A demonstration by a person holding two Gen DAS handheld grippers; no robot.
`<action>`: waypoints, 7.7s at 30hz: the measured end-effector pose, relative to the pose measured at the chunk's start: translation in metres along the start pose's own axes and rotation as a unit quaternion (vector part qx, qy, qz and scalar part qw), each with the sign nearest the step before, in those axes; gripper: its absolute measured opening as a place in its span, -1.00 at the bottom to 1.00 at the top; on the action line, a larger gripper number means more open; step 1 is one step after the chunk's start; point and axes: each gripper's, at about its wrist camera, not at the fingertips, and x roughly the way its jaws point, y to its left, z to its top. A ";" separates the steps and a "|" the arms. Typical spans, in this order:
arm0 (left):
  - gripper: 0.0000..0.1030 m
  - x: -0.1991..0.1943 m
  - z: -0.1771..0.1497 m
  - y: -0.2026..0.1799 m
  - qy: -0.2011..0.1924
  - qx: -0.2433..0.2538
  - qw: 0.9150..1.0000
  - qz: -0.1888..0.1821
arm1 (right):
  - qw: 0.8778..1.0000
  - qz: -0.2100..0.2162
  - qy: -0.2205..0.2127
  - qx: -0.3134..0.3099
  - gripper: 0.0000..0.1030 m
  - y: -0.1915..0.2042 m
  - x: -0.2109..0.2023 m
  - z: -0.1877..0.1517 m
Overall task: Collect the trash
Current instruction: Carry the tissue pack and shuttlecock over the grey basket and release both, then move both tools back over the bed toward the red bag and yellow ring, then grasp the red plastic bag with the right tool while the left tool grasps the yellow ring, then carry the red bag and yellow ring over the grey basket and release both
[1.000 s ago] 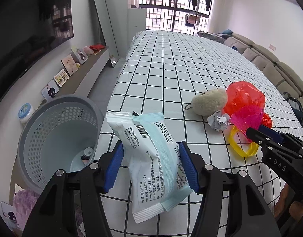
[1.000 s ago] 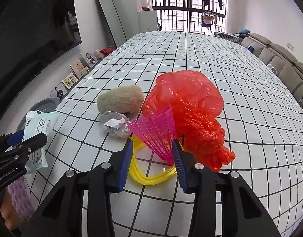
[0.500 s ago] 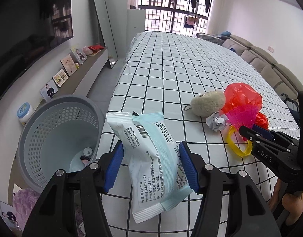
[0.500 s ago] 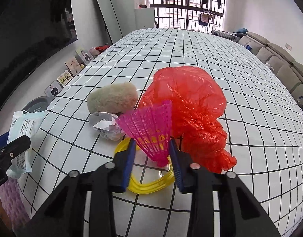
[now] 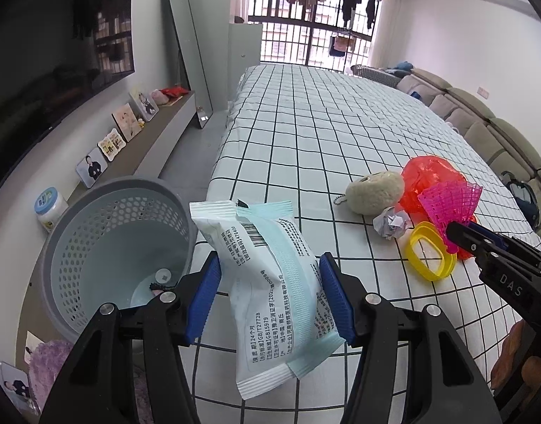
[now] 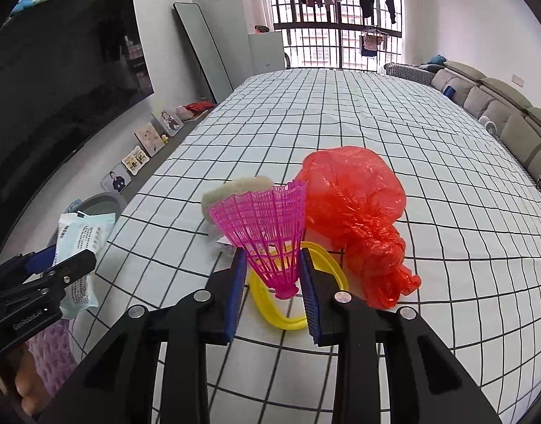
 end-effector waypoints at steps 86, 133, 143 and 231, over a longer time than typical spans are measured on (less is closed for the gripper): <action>0.51 0.021 -0.028 0.215 0.025 -0.113 0.984 0.133 | 0.980 0.151 0.085 -0.098 0.05 0.222 0.084 0.017; 0.72 0.013 -0.005 0.001 0.034 0.007 0.999 0.011 | 0.997 -0.018 0.053 0.051 0.19 -0.050 -0.009 -0.030; 0.72 0.023 0.001 -0.039 0.042 0.030 0.999 -0.004 | 0.998 -0.024 0.041 0.043 0.19 -0.080 -0.002 -0.004; 0.46 0.003 0.009 -0.099 0.009 0.070 0.997 -0.041 | 0.996 0.012 0.013 0.086 -0.29 -0.090 -0.052 -0.032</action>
